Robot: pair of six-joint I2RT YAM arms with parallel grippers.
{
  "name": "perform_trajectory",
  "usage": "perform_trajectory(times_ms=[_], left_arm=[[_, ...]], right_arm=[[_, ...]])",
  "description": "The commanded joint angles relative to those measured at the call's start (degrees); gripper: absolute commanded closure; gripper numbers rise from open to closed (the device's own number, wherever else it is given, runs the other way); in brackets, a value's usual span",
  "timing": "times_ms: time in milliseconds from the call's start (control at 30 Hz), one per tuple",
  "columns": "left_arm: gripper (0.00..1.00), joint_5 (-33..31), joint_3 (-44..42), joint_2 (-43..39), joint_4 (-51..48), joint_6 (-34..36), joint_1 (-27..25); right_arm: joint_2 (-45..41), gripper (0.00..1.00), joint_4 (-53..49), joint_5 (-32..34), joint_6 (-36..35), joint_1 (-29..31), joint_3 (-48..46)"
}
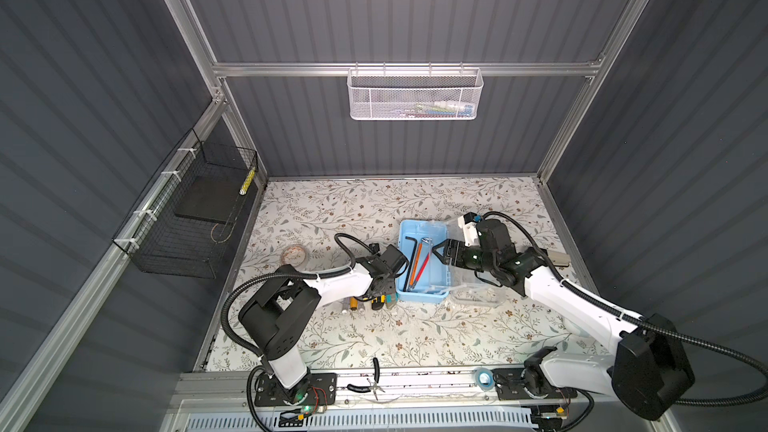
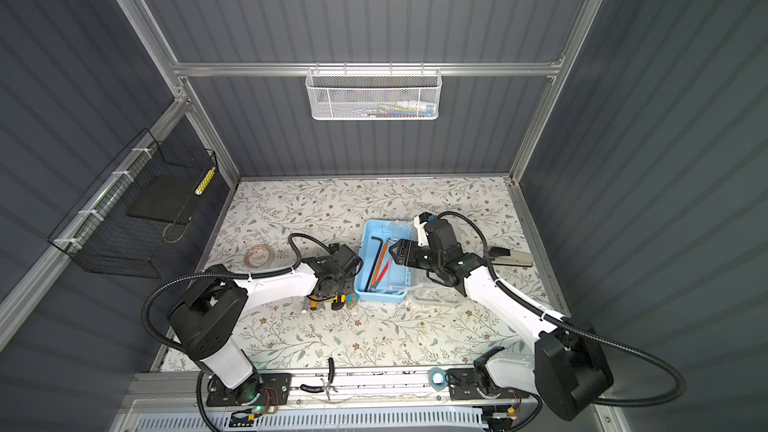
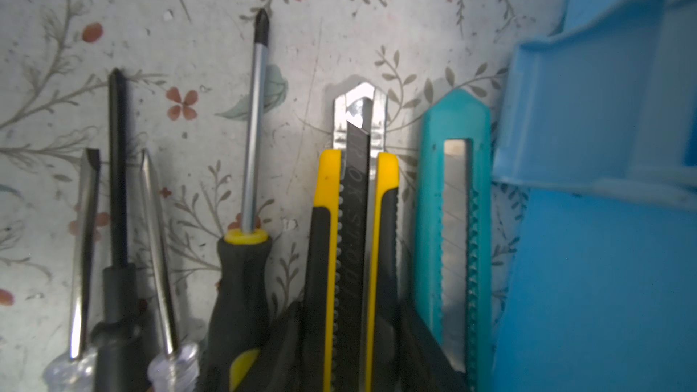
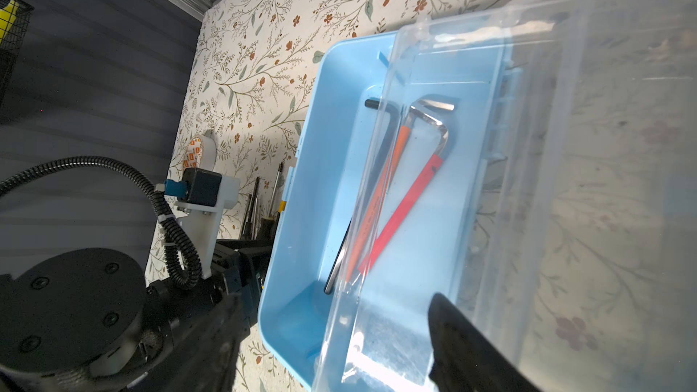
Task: Pack the tool kit
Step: 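Close the left gripper on the yellow utility knife and lift it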
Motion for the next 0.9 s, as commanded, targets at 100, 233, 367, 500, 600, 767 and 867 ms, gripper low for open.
perform_trajectory(times_ms=[100,233,367,500,600,767,867], left_arm=[[0.65,-0.37,-0.93,2.40,-3.60,1.20,0.06],[0.74,-1.84,0.44,1.41,-5.16,1.98,0.15],[0.78,-3.19,2.09,0.04,-6.88,3.04,0.11],[0.81,-4.64,4.38,-1.64,-9.50,4.47,0.14],[0.81,-5.06,5.55,-3.74,-10.47,4.75,0.07],[0.82,-3.33,7.58,-8.81,-10.54,4.19,0.14],[0.80,-1.35,9.53,-11.71,-9.05,4.37,0.12]], right_arm=[[0.52,0.22,-0.34,0.08,-0.17,0.20,-0.54],[0.57,0.22,-0.62,0.22,-0.30,0.19,-0.01],[0.29,0.22,-1.34,0.10,-0.67,0.18,0.97],[-0.54,0.22,-2.26,0.10,-1.32,0.21,2.19],[-1.62,0.22,-3.63,0.60,-1.70,0.12,3.14],[-6.16,0.21,-5.09,2.15,-1.96,-0.25,3.45],[-10.29,0.21,-6.63,4.21,-2.68,-0.89,3.80]])
